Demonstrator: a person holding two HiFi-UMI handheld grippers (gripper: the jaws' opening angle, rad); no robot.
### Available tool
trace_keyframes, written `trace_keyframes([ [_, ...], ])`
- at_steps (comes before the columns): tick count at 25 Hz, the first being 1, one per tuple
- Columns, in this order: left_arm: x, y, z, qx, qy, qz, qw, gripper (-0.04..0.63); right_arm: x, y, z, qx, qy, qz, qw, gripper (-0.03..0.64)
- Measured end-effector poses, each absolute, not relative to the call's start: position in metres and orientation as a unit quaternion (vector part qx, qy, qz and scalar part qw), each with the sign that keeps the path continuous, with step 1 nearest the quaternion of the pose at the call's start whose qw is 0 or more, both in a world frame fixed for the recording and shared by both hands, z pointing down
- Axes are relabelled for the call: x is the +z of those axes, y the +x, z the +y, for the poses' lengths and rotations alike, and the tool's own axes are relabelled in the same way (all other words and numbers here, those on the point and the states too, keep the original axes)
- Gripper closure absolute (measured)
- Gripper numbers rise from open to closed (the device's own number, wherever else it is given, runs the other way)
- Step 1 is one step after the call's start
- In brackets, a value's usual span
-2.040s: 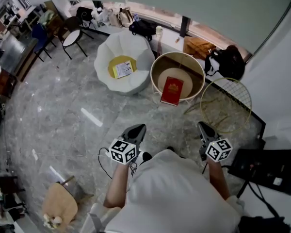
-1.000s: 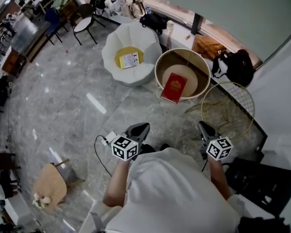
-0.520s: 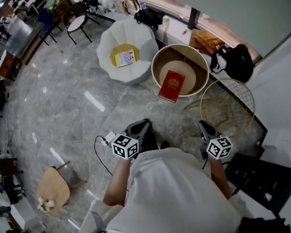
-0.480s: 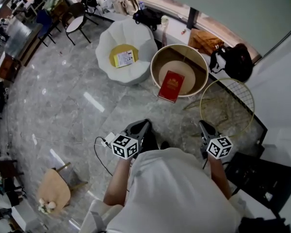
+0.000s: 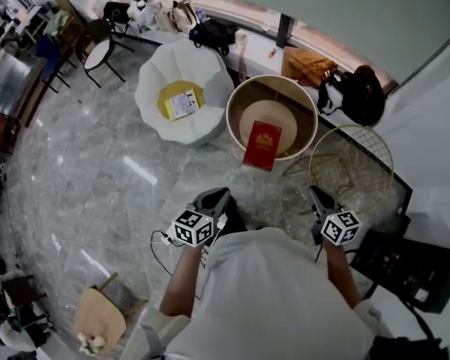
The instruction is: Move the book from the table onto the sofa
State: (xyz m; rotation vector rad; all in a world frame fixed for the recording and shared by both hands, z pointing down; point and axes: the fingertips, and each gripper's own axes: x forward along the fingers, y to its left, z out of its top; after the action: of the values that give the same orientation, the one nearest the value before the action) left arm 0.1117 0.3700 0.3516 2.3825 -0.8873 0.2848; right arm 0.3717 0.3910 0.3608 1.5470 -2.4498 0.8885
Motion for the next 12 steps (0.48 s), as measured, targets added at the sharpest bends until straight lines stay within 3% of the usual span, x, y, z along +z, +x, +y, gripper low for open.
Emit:
trace_keyframes([
  [12, 0.366, 0.078, 0.274, 0.13, 0.912, -0.26, 0.289, 0.594, 0.365, 0.332, 0.328, 0.298, 0.557, -0.774, 0.048, 0.572],
])
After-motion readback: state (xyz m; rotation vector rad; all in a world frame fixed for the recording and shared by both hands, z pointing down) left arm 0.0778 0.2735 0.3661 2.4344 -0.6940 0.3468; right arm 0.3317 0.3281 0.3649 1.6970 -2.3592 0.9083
